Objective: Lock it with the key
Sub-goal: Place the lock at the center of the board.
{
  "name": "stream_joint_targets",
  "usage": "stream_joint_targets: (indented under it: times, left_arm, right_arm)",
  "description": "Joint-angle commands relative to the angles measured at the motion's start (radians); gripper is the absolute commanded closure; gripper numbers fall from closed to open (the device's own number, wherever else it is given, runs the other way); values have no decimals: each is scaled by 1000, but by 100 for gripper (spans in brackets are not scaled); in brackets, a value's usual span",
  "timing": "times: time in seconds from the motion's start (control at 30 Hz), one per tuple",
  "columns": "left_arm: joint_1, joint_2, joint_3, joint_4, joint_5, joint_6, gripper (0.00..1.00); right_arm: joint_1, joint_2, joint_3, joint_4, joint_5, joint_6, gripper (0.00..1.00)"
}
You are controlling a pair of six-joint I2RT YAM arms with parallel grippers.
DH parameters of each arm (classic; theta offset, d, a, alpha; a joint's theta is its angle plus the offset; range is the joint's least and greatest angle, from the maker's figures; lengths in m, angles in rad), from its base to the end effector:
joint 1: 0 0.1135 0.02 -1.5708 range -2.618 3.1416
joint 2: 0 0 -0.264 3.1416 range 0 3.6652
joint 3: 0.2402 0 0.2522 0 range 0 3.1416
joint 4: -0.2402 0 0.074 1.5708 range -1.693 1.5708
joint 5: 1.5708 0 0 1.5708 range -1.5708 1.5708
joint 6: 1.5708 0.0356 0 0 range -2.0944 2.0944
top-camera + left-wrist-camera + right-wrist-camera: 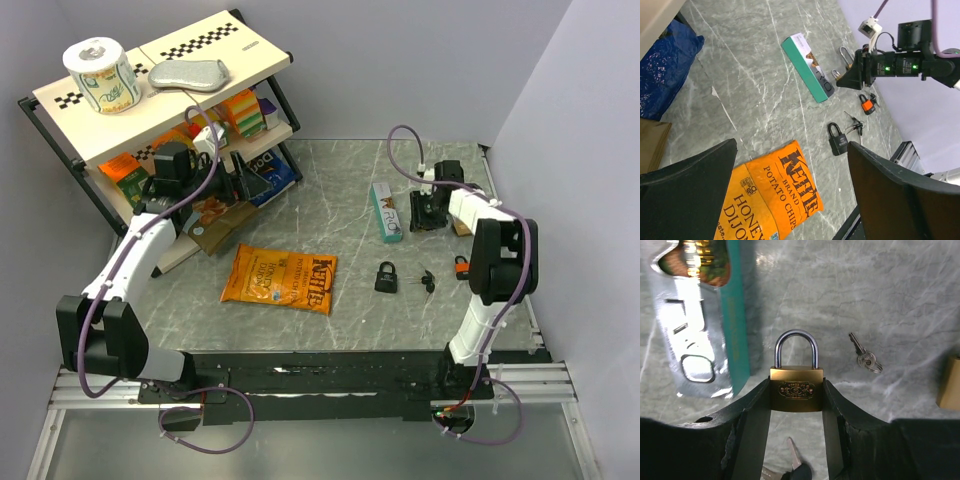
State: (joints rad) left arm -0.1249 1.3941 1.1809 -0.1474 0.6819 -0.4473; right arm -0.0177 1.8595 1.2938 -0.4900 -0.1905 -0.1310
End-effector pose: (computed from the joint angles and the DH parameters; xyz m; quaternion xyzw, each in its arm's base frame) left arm 0.3155 -0.0622 0.3443 0.0633 0.7956 -0.4151 0.4367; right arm 0.3879 -0.0001 0.1911 -0.0787 0.9597 0.0729 0.2597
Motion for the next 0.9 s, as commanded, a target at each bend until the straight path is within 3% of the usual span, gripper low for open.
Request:
stream_joint_targets:
  times: [0.0, 0.17, 0.4, 0.57, 0.67, 0.77, 0.8, 0.87]
  left_arm:
    - [2, 0, 52, -1, -19, 12, 4]
    - [2, 14, 56, -18, -22, 19, 4]
    - [2, 71, 146, -173, 10, 84, 4]
    - [2, 92, 189, -264, 16, 154, 4]
    - [2, 105, 230, -336, -13, 211, 4]
    - [2, 108, 267, -392, -45, 264, 4]
    - [2, 106, 270, -402, -68, 277, 4]
    - [-4, 95, 263, -419, -97, 312, 4]
  right_arm:
    - [-7, 49, 73, -2, 28, 54, 87]
    - [-7, 98, 101, -13, 39, 68, 76]
    - [-7, 95, 107, -32, 46, 82, 40]
    - [-7, 67, 119, -48, 42, 77, 22]
    - [-7, -2, 116, -56, -26, 71, 18]
    - [-5, -120, 93, -39, -108, 48, 10]
    - [-4, -182, 87, -36, -125, 36, 3]
    - [-4, -241, 76, -41, -185, 12, 1]
